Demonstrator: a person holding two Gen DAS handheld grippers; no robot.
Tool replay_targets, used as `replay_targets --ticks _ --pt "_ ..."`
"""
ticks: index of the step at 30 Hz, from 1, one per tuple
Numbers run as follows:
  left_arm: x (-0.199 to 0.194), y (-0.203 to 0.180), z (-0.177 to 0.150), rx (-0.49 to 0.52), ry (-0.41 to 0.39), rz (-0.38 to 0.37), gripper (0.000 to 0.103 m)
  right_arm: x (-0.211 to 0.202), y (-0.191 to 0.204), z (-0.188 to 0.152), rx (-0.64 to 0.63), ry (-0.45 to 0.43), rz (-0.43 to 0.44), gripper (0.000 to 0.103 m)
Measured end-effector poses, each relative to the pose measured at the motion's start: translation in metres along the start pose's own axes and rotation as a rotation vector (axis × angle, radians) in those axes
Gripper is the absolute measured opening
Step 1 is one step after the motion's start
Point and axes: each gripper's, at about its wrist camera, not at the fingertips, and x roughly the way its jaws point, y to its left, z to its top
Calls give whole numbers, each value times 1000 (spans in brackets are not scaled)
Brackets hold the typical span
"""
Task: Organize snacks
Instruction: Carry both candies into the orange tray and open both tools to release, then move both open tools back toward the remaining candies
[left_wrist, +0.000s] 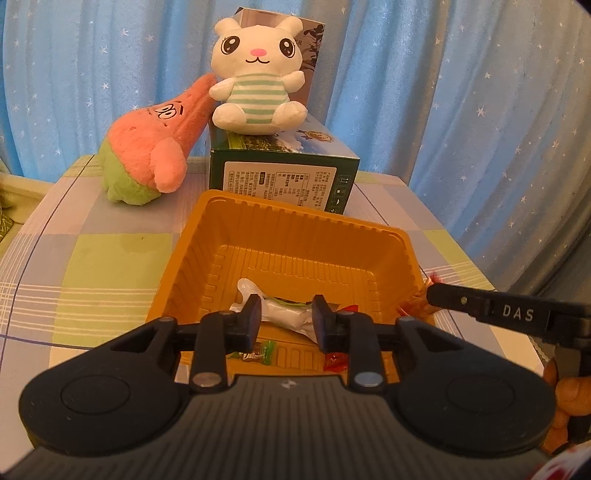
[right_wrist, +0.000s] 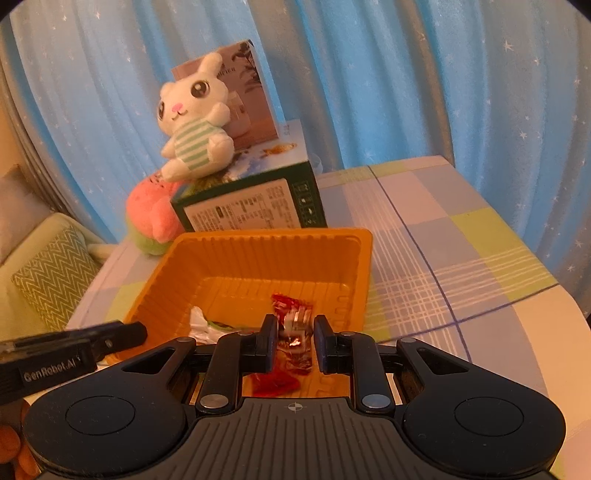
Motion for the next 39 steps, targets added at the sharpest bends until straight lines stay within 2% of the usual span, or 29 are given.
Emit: replay_targets --ticks 2,3,4,6,11,20,28,39 --pt "-4 0 -1 -1 -4 0 32 0 -1 3 17 4 9 23" --pt "-5 0 -1 -1 -4 -1 33 -2 -1 3 23 1 13 27" --pt "-7 0 -2 -3 -4 -2 33 -5 -2 4 26 -5 15 36" --pt "-12 0 -5 -4 -5 -3 34 -12 -4 3 31 -18 7 41" --pt "-31 -3 -16 -17 -5 -4 36 -34 -5 -6 29 -17 -5 42" --pt "-86 -13 -39 -37 -33 -2 52 -97 -3 -39 68 -12 -28 42" --pt "-139 -26 -67 -38 -42 4 63 -157 6 -77 89 -14 -31 49" --pt "-196 -47 -124 -30 -26 21 68 -219 13 -130 84 -28 -39 51"
